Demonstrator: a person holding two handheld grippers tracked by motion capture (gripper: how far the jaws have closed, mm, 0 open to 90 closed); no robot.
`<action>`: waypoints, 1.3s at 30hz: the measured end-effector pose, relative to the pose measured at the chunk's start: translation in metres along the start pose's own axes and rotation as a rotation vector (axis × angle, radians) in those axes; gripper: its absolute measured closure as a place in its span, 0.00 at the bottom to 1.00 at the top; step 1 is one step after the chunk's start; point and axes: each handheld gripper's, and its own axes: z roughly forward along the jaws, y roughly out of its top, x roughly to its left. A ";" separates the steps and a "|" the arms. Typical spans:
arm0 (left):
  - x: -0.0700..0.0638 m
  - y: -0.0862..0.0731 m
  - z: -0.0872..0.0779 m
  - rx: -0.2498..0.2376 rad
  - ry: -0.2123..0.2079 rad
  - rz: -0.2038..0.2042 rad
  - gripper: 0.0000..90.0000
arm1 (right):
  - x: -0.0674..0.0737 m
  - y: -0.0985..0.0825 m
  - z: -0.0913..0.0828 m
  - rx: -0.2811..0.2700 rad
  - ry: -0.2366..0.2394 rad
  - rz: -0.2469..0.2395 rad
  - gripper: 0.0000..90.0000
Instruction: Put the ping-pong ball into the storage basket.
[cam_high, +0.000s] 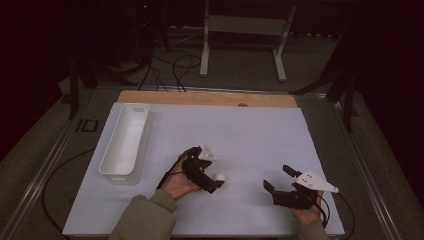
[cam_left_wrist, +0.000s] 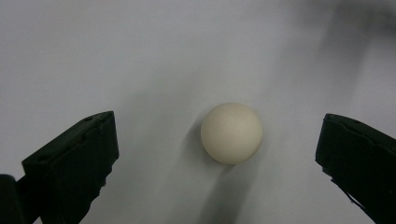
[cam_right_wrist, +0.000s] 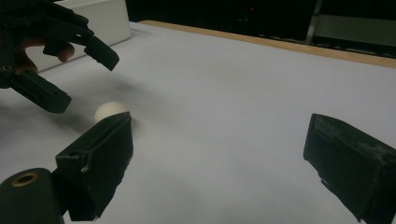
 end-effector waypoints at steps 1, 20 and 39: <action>0.000 0.000 0.001 0.001 -0.001 0.001 0.00 | 0.000 0.000 0.000 0.001 0.000 0.000 0.09; 0.001 0.001 0.014 0.060 -0.010 -0.008 0.00 | -0.001 0.000 0.000 0.004 -0.001 0.003 0.09; -0.005 0.006 0.024 0.095 -0.013 0.009 0.01 | -0.001 -0.001 0.000 0.004 0.000 0.005 0.09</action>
